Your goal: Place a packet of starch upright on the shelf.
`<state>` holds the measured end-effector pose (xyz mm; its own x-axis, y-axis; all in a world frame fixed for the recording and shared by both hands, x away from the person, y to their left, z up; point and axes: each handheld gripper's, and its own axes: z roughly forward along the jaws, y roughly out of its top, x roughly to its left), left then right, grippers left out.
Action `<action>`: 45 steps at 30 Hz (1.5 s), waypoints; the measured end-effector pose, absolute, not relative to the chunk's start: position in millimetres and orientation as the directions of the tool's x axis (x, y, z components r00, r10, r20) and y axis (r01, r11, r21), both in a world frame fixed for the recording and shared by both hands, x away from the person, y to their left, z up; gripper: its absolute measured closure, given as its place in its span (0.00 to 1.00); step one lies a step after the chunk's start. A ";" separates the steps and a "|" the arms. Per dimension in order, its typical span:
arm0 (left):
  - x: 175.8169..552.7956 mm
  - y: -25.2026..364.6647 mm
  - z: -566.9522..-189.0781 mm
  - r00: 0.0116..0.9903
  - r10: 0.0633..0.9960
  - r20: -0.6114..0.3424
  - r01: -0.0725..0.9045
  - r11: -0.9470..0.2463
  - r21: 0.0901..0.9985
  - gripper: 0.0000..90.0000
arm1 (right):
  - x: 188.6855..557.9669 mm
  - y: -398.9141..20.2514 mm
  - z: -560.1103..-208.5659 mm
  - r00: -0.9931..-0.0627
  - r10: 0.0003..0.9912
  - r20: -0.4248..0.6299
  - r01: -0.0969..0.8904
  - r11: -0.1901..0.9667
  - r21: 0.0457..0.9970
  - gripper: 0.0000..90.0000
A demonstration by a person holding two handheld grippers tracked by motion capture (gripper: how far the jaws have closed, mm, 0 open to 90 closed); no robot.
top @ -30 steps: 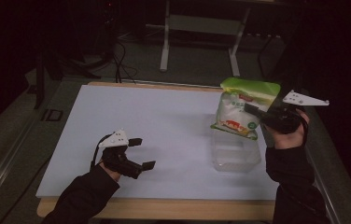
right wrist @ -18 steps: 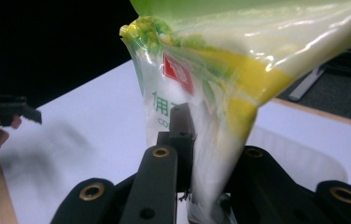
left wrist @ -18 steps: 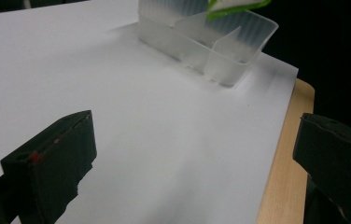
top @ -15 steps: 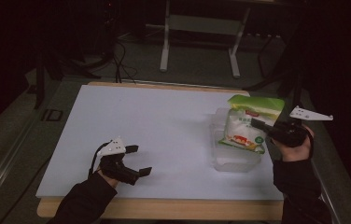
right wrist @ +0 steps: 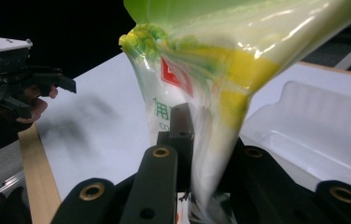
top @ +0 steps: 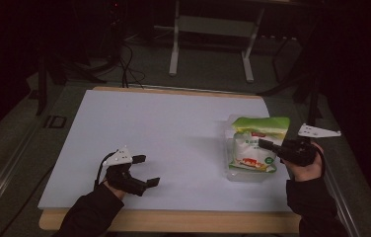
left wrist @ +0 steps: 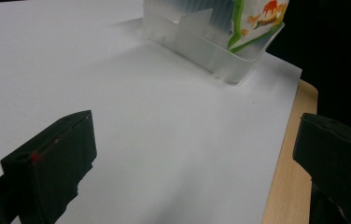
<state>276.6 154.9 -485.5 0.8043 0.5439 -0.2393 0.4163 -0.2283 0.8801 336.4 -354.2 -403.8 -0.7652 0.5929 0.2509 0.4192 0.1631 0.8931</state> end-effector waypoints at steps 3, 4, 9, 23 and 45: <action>276.6 155.3 -486.8 0.805 0.542 -0.241 0.418 -0.231 0.879 0.00 | 337.3 -349.9 -411.9 -0.759 0.598 0.256 0.437 0.178 0.882 0.93; 276.5 155.3 -487.1 0.806 0.541 -0.240 0.418 -0.232 0.878 0.00 | 337.8 -348.7 -416.3 -0.758 0.597 0.263 0.446 0.181 0.876 0.93; 276.2 155.3 -488.2 0.808 0.537 -0.243 0.417 -0.231 0.879 0.00 | 336.1 -355.0 -431.0 -0.752 0.581 0.312 0.468 0.138 0.873 0.93; 272.6 155.7 -491.7 0.821 0.533 -0.205 0.373 -0.228 0.900 0.00 | 335.2 -359.4 -464.6 -0.734 0.598 0.321 0.506 0.166 0.847 0.93; 266.4 157.7 -488.5 0.838 0.521 -0.158 0.315 -0.227 0.921 0.00 | 322.7 -368.5 -428.6 -0.678 0.713 0.179 0.412 0.167 0.896 0.44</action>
